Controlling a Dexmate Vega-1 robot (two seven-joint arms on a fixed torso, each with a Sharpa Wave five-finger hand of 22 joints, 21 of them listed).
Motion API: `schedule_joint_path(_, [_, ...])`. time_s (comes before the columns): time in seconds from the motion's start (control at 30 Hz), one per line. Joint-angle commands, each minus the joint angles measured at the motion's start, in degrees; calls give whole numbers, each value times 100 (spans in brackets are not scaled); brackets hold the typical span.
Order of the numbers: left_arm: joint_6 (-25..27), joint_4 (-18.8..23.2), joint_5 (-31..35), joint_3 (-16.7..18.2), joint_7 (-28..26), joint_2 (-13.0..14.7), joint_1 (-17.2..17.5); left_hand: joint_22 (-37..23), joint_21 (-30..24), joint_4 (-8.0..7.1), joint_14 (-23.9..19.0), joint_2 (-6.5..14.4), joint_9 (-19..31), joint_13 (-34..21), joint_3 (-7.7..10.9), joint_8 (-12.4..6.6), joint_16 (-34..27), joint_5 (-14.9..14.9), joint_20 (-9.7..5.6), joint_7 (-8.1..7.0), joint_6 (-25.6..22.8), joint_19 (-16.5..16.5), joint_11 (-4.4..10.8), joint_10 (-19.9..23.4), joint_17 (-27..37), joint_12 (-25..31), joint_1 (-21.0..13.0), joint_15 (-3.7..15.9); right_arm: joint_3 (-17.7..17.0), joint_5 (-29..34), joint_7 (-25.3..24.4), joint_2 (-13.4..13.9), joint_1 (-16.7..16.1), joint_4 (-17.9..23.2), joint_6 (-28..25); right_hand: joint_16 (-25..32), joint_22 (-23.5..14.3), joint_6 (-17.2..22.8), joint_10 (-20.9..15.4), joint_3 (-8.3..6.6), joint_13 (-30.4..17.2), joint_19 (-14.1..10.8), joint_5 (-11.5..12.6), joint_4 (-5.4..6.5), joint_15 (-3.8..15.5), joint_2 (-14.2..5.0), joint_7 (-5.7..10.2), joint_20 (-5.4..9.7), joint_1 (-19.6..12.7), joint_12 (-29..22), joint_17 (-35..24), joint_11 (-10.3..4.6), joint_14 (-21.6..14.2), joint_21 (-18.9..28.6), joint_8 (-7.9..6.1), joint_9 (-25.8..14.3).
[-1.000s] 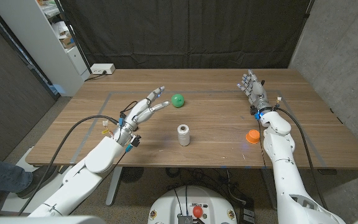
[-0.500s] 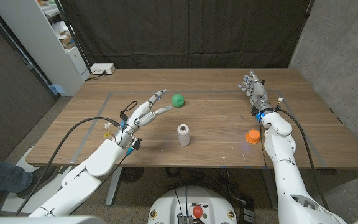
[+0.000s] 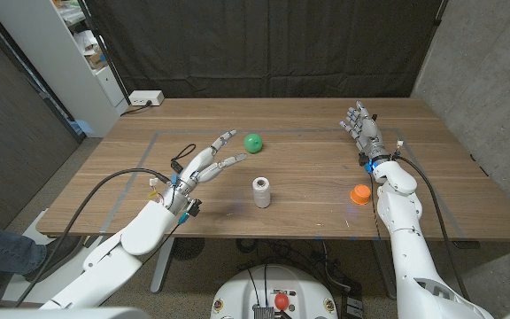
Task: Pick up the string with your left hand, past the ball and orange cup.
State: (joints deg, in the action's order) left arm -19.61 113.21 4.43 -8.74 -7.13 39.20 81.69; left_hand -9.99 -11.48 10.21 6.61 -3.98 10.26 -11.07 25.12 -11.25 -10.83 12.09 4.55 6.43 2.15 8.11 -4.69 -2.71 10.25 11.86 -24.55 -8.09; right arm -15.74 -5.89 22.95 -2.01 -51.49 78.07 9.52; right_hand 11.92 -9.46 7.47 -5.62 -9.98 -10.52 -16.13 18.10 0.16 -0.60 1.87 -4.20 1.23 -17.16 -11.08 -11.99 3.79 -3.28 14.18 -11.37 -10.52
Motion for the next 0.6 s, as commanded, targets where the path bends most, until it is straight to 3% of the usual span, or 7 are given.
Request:
schedule_joint_path(0.03, [122,155,124,91,-104,59,213,-21,11,12,-11,-28,12,-33,-4,-24,-6,24,39,62,-18,8,-27,-38,15,28,-87,-42,5,5,-10,-6,18,-32,15,-11,-25,42,-32,22,-33,-48,43,-19,-42,1,11,1,-77,-4,-14,15,-24,-28,10,-32])
schedule_joint_path(0.6, [227,219,279,164,-231,65,389,-23,19,5,17,-92,10,-35,-15,-20,6,35,66,54,-2,19,-20,-69,16,23,-198,-62,22,26,-34,-24,35,-82,39,-9,-26,44,-33,33,-33,-59,51,-24,-35,-3,8,-3,-77,-4,-13,-5,-27,-63,10,-32])
